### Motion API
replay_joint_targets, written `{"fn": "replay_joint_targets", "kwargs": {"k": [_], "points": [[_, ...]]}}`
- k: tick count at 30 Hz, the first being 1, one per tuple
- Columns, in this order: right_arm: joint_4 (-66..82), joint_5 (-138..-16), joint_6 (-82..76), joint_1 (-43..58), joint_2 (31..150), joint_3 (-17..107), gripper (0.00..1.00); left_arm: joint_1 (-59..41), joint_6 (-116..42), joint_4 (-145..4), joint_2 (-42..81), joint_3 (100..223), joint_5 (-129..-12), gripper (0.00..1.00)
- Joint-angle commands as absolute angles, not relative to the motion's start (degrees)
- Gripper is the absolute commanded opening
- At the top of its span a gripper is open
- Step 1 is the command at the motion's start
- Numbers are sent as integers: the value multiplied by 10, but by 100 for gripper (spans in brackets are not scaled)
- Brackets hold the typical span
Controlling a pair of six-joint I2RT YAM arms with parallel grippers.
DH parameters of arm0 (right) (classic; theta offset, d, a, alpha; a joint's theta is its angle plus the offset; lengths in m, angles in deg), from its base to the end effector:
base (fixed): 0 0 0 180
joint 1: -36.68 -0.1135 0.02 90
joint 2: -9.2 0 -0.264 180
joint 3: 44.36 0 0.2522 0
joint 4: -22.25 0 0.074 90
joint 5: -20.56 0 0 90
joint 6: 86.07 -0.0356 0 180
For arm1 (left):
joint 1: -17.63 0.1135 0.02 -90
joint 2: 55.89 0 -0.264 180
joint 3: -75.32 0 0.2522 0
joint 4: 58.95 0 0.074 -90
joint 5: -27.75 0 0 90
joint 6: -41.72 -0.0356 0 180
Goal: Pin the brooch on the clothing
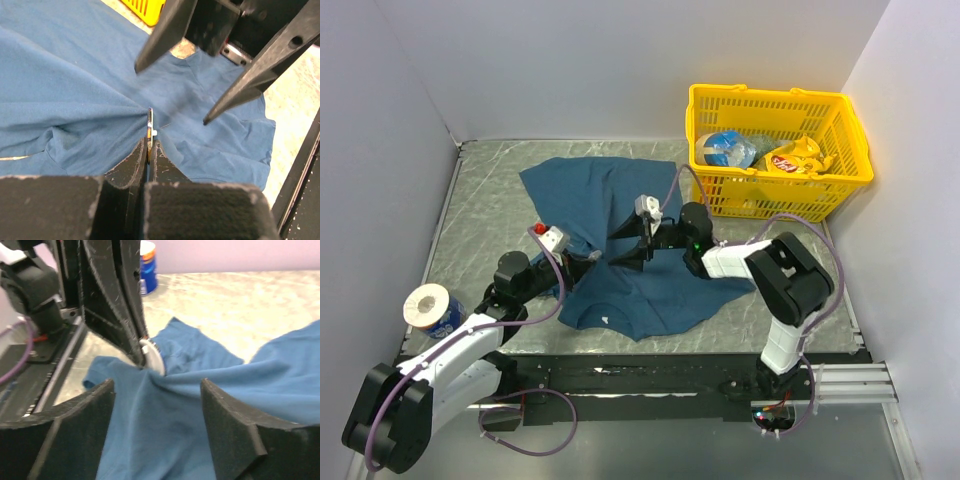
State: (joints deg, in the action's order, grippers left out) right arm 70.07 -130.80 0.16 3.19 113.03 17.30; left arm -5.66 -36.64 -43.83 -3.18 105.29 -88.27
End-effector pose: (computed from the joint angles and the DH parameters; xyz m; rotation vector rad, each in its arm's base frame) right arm 0.2835 0.2251 0.2095 -1.2450 1.1179 1.2805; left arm 0.1754 -0.0925 0.2120 0.5228 1.6830 -0.8344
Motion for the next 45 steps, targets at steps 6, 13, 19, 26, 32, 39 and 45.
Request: {"fn": "replay_joint_targets", "kwargs": {"k": [6,13,19,26,32,39,45], "points": [[612,-1295,111,17,1117,210,77,-54,-378,-400,-43,1065,-928,1],[635,-1320,101,12,1132,215,74,-54,-378,-391,-39,1063,-942,1],[631,-1326,99,9,1138,225,71,-54,-380,-394,-27,1072,-957,1],[606,-1335,97,7,1145,242,53,-54,-382,-398,-23,1077,-965,1],[586,-1343,107,2,1153,256,47,-54,-381,-397,-28,1078,-959,1],[553,-1347,114,-6,1160,271,42,-54,-379,-398,-21,1085,-962,1],[513,-1347,132,-11,1165,291,34,-54,-382,-401,-16,1092,-966,1]]}}
